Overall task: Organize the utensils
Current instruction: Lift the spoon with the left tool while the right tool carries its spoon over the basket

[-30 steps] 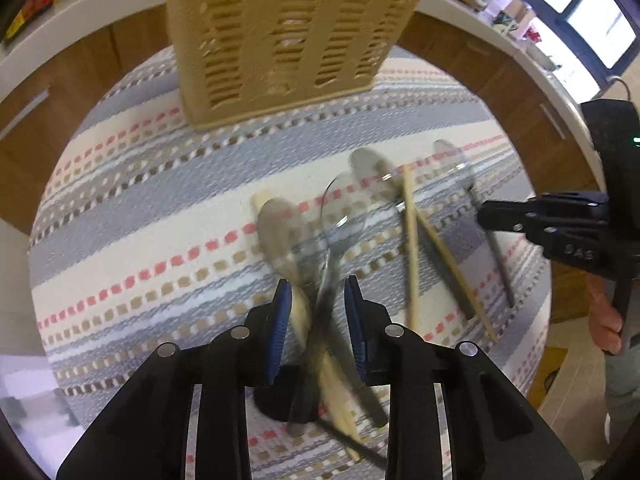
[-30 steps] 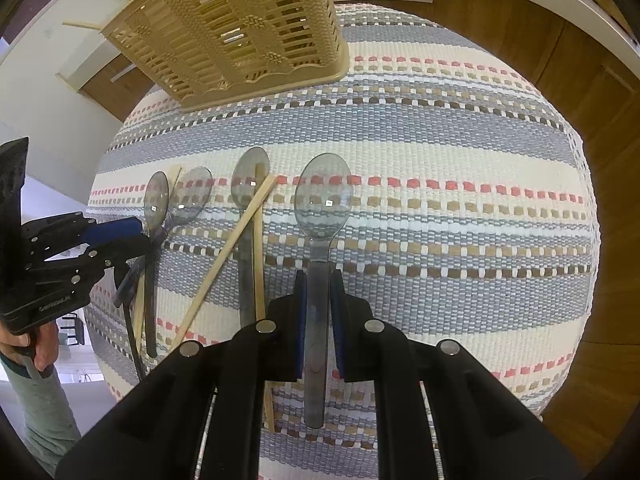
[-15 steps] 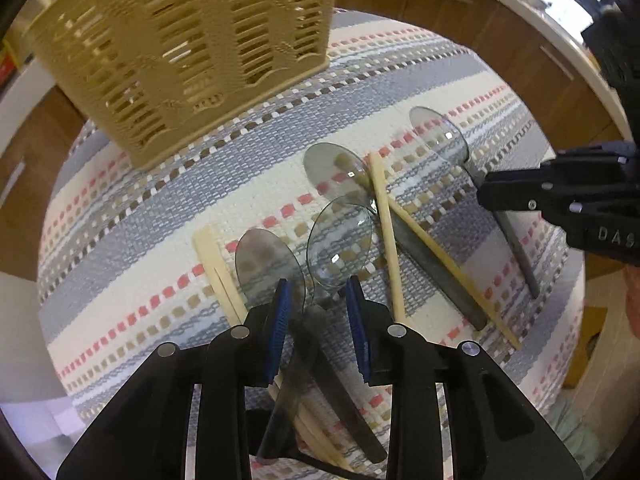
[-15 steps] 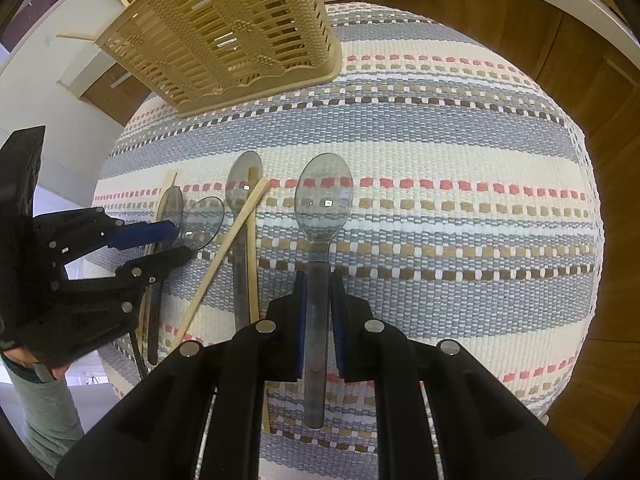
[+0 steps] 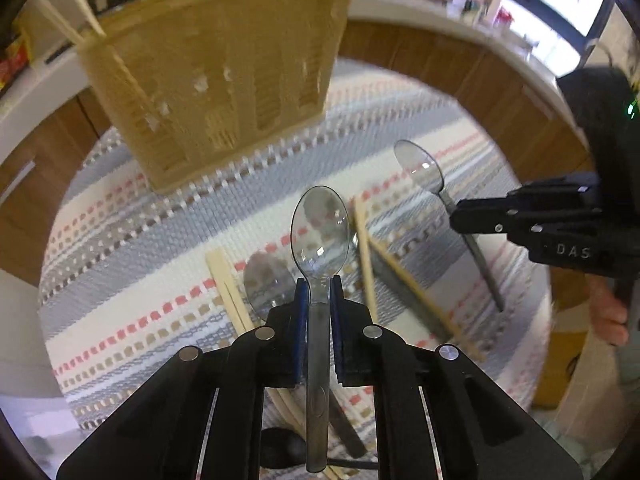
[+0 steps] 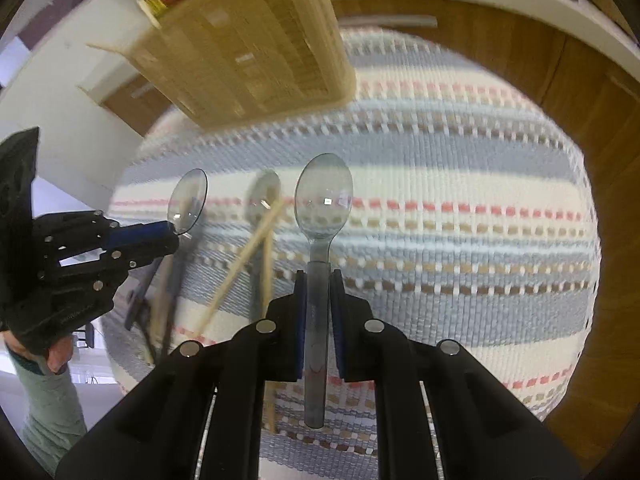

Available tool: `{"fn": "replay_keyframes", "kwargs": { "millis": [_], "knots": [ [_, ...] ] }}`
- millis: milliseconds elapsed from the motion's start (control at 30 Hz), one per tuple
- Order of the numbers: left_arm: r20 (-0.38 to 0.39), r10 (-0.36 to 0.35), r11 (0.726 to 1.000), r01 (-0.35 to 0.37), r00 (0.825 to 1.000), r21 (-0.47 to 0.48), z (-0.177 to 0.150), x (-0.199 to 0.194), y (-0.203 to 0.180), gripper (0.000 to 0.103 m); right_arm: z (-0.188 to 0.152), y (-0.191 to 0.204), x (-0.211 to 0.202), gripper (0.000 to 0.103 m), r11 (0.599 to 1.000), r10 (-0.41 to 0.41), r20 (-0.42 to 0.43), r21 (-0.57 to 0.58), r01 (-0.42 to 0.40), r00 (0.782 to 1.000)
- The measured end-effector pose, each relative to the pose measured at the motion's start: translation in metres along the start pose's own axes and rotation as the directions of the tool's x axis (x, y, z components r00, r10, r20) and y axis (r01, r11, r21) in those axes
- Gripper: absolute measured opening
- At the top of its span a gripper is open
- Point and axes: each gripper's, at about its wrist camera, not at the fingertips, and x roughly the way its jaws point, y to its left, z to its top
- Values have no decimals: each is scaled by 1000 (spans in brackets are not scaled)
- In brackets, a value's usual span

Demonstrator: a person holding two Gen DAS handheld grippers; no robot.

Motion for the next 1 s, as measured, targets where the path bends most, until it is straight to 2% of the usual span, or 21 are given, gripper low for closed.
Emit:
{"fn": "replay_keyframes", "kwargs": {
  "millis": [100, 167, 300, 367, 400, 467, 500, 567, 600, 633, 667, 700, 733, 800, 833, 867, 1000],
  "knots": [
    [112, -39, 999, 41, 993, -15, 2, -34, 5, 9, 5, 8, -31, 10, 998, 45, 99, -42, -41, 994],
    [193, -53, 998, 61, 980, -35, 6, -60, 9, 9, 10, 18, -52, 10, 995, 70, 171, -77, -57, 983],
    [359, -57, 994, 89, 932, -71, 26, -110, 14, 9, 20, 33, -95, 10, 984, 134, 314, -154, -89, 940],
    [454, -61, 991, 107, 889, -77, 36, -137, 19, 9, 28, 45, -117, 10, 976, 169, 395, -196, -97, 903],
    [497, -40, 992, 94, 867, -83, 42, -148, 21, 9, 33, 46, -121, 10, 973, 179, 415, -206, -100, 892],
    [561, -11, 992, 78, 828, -95, 52, -164, 28, 9, 46, 54, -135, 10, 969, 201, 475, -227, -101, 856],
    [601, -6, 991, 84, 799, -102, 58, -173, 31, 9, 53, 57, -139, 10, 968, 203, 499, -233, -94, 843],
    [645, 35, 990, 61, 763, -125, 59, -187, 33, 9, 65, 66, -146, 10, 968, 193, 557, -243, -64, 808],
    [664, 56, 990, 42, 746, -131, 64, -189, 34, 9, 72, 68, -148, 10, 968, 190, 581, -247, -51, 792],
    [692, 76, 991, 24, 718, -134, 68, -190, 36, 9, 80, 71, -151, 10, 968, 186, 616, -249, -35, 765],
    [710, 92, 990, 11, 698, -139, 74, -189, 36, 9, 86, 74, -151, 10, 968, 181, 636, -249, -23, 750],
    [728, 111, 989, -6, 677, -146, 78, -186, 39, 9, 93, 77, -151, 10, 968, 168, 669, -251, 7, 724],
    [752, 139, 987, -28, 644, -159, 82, -183, 41, 9, 100, 77, -149, 10, 968, 153, 691, -248, 34, 706],
    [783, 149, 986, -30, 604, -164, 87, -180, 42, 9, 110, 82, -142, 10, 966, 108, 737, -238, 106, 668],
    [808, 162, 985, -41, 567, -168, 86, -177, 44, 9, 116, 81, -137, 10, 964, 101, 747, -238, 123, 657],
    [822, 178, 983, -58, 541, -174, 87, -172, 44, 9, 121, 80, -131, 10, 964, 98, 751, -235, 126, 653],
    [846, 201, 978, -56, 495, -200, 89, -155, 57, 9, 142, 62, -102, 10, 968, 89, 750, -219, 120, 656]
  ]
}}
